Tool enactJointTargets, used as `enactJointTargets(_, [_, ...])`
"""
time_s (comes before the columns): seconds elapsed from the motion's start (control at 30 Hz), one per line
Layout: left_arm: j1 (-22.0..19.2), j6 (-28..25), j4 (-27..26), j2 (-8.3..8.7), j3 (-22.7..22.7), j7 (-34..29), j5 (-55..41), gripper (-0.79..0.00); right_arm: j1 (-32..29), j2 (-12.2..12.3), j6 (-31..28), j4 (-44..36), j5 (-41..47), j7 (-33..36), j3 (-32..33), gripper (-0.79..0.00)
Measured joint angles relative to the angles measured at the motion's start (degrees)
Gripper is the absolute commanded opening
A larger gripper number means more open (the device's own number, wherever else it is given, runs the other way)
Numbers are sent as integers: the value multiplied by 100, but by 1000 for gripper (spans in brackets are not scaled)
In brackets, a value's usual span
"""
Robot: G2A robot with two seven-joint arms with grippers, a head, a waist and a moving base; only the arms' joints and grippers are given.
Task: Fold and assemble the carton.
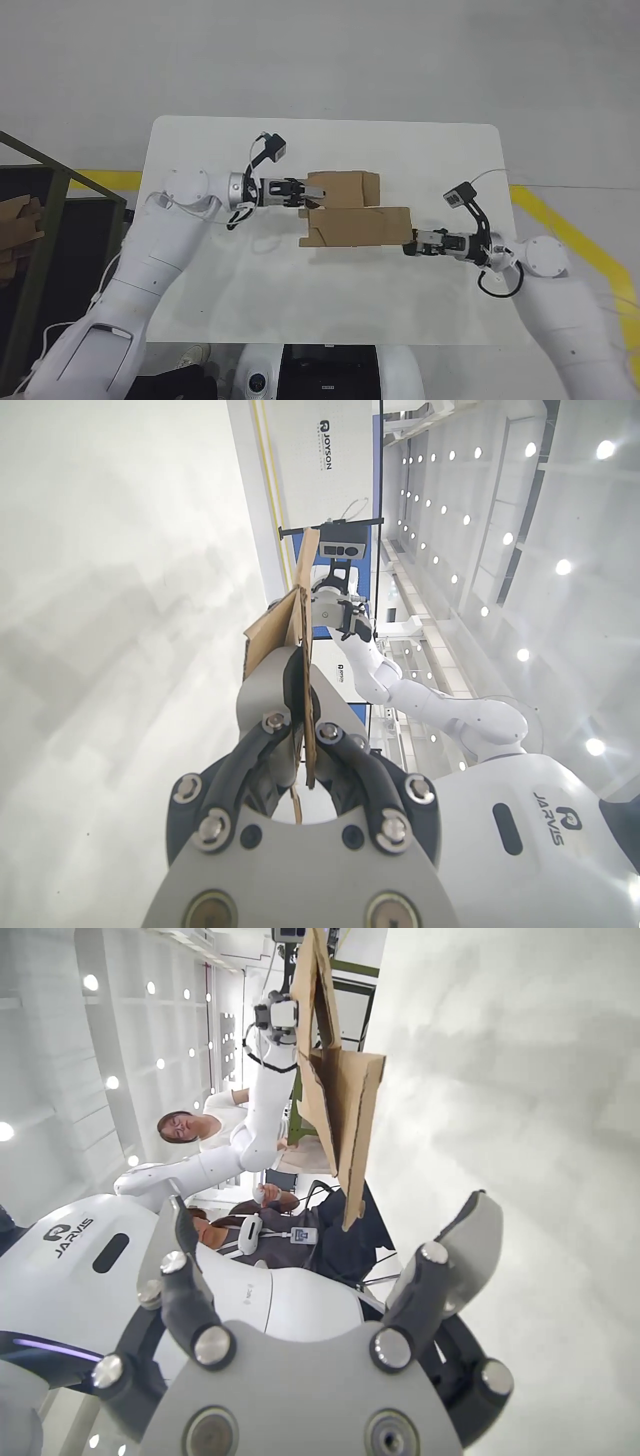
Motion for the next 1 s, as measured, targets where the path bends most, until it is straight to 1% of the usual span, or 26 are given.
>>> enactJointTargets(0.07, [-12, 21, 1, -13, 56, -13, -32, -785, 41, -4, -18, 7, -15, -18, -107, -579])
enactJointTargets(0.13, [-33, 29, 22, -23, 100, -23, -51, -785, 91, -4, -34, 28, -20, -34, -195, -730])
enactJointTargets(0.17, [-43, 29, 33, -25, 111, -26, -56, -785, 111, -3, -40, 37, -14, -40, -224, -779])
enactJointTargets(0.63, [-80, 56, 131, -47, 186, -113, -293, -785, 245, 69, -150, 184, 168, -150, -437, -785])
enactJointTargets(0.67, [-82, 58, 134, -48, 191, -122, -304, -742, 261, 70, -159, 201, 176, -160, -457, -785])
enactJointTargets(0.7, [-86, 60, 139, -49, 194, -129, -306, -643, 277, 71, -168, 225, 182, -168, -475, -785])
enactJointTargets(0.73, [-92, 62, 145, -49, 197, -132, -304, -428, 300, 72, -177, 261, 185, -177, -499, -785])
enactJointTargets(0.77, [-94, 62, 152, -47, 194, -127, -298, -120, 318, 73, -181, 285, 185, -181, -515, -785])
enactJointTargets(0.8, [-94, 61, 157, -45, 187, -116, -289, 0, 336, 75, -183, 307, 185, -183, -529, -785])
enactJointTargets(1.0, [-46, 95, 101, -5, 54, -92, -290, 0, 395, 108, -186, 411, 139, -186, -545, -785])
